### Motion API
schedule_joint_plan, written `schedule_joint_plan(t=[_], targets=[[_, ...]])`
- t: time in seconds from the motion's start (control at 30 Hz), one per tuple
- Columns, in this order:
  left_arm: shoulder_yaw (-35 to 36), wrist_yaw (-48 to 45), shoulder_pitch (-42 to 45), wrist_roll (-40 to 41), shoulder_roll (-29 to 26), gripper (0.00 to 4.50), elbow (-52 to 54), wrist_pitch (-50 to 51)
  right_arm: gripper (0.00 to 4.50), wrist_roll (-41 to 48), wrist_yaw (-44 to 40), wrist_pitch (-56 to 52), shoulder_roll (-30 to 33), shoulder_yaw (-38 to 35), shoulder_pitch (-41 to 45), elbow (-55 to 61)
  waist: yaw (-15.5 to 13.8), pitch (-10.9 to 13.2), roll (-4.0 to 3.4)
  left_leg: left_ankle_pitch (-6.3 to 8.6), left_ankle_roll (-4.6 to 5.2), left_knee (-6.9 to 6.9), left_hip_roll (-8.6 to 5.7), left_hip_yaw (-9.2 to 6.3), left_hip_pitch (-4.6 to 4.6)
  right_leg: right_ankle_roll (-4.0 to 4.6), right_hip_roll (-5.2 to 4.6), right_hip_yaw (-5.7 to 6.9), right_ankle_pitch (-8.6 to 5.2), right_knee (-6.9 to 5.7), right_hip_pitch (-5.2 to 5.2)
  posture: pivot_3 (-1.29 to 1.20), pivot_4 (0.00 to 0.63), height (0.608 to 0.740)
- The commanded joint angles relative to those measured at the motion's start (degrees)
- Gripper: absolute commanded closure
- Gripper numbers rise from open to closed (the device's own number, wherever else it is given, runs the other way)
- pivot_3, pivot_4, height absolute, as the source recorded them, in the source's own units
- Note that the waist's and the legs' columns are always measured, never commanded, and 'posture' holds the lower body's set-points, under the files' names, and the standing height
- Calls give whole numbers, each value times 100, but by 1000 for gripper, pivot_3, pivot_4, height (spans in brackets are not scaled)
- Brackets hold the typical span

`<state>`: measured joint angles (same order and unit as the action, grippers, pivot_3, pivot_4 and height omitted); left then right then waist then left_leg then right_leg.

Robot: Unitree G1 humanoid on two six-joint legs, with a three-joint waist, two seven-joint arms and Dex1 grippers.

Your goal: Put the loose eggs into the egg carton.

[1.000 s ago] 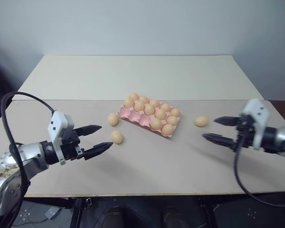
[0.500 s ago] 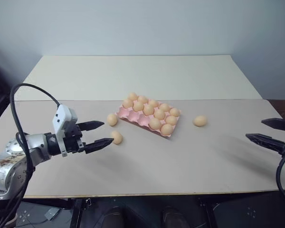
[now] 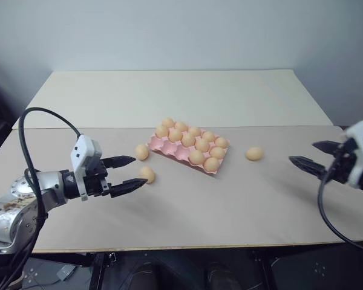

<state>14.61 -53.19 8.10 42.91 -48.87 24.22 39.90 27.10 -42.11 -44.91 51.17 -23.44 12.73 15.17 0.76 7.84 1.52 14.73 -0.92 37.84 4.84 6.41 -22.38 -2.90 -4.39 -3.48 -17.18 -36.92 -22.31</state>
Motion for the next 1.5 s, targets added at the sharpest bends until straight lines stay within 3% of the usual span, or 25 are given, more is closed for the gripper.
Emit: schedule_joint_plan(t=[0.03,0.33,0.8,0.97,1.5], targets=[[146,30,-59,74,9,331,217,-77,19,-17,526,-343,-187,268,461,98,-3,0,0,0,0,0,0,0,-1,0,0,0,0,1,-1,0,150,740],[135,174,-136,103,116,331,365,-58,19,-646,1992,-1812,-950,1479,1841,-471,-12,0,-1,-1,-1,0,1,0,-7,1,0,1,0,-5,-8,0,150,740],[164,320,-241,153,195,331,528,-29,19,-1314,3212,-1859,-2163,1520,2905,-1866,7,-1,-3,-2,-3,2,1,3,-36,0,-1,2,0,-9,-39,0,150,740],[202,385,-330,184,204,331,608,-21,19,-1386,3369,-1993,-2384,1434,3089,-2085,10,-2,-4,-37,-62,2,0,3,-67,1,-1,-1,1,-21,-79,0,150,740],[297,619,-561,309,194,331,802,-31,19,-1578,3791,-2336,-2678,1250,3703,-3060,43,-2,-5,-38,-62,1,1,3,-73,1,-1,-1,1,-22,-84,0,150,740]])
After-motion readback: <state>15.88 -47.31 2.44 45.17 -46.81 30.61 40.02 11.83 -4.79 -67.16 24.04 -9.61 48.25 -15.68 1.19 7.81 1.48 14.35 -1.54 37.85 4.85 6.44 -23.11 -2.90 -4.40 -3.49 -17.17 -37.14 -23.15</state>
